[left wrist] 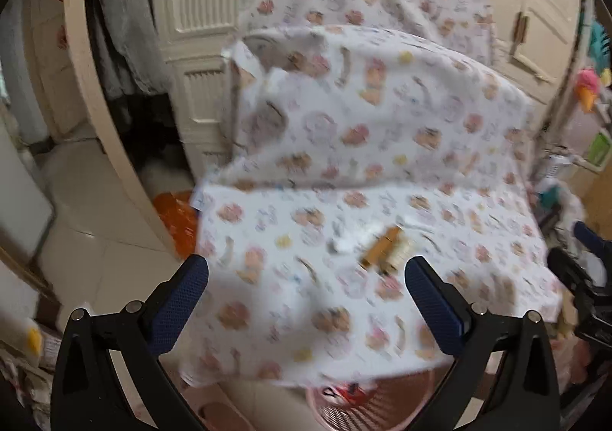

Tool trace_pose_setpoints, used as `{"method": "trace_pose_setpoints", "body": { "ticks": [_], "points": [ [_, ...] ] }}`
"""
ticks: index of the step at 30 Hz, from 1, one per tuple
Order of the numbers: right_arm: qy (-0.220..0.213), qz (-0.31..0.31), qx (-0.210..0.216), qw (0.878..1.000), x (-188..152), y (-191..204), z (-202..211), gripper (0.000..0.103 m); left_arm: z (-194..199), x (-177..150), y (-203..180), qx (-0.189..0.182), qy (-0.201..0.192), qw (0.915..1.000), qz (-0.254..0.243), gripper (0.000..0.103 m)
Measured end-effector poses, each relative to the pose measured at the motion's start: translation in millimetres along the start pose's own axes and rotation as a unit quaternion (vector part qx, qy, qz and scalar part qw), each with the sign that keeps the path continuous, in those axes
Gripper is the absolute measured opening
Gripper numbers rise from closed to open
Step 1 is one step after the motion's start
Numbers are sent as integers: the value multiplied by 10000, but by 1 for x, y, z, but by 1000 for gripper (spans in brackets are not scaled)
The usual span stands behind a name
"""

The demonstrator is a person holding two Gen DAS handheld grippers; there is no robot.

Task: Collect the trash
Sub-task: 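Move both tools back up to the thread spool and white tissue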

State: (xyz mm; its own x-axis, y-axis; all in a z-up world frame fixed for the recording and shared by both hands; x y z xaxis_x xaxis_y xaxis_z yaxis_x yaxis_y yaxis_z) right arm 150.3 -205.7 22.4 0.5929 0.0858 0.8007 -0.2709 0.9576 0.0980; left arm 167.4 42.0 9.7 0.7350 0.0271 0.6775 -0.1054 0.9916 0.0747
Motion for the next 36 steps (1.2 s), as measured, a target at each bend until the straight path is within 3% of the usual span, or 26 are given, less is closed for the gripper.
{"method": "trace_pose_setpoints", "body": {
  "ticks": [6,10,13,15,19,22,26,31,36],
  "points": [
    [96,-67,-36,9999,-9,-7,-33,103,-37,11,-3,39,208,9998,-17,102],
    [539,-23,-8,9985,-21,-7,-56,103,-68,15,-9,-89,594,9982,-26,102],
    [431,311,-80,9986,-14,0,-56,103,-86,20,-10,-46,940,9955,94,101],
    [396,362,-117,9985,-12,1,-58,103,-87,23,-9,-387,1038,9936,238,101],
    [575,75,23,9983,-15,1,-69,103,-92,24,-4,-483,985,9934,332,101],
    [586,-35,131,9982,-14,7,-75,103,-103,18,1,-716,1169,9886,627,89],
    [673,107,40,9977,-17,15,-89,103,-113,17,-2,-1406,1571,9723,1012,72],
    [807,106,124,9966,-18,28,-108,103,-115,18,-7,-981,1613,9789,778,64],
    [976,-45,198,9950,-20,42,-134,103,-118,16,4,-799,1687,9783,904,61]
  ]
}}
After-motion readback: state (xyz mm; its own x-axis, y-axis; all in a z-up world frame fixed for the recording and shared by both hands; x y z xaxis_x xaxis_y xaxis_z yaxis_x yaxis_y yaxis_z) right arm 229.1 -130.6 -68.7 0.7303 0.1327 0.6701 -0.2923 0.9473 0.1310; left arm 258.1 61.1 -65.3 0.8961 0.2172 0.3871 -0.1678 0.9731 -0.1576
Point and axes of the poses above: each gripper's, at about its wrist camera, not at the fingertips, and z roughly against the way its jaws point, y to its left, x to its top, the point moved 3 cm from there along -z, roughly the way its jaws point, and after that the axes turned 8 degrees about x, right-handed, at the moved point
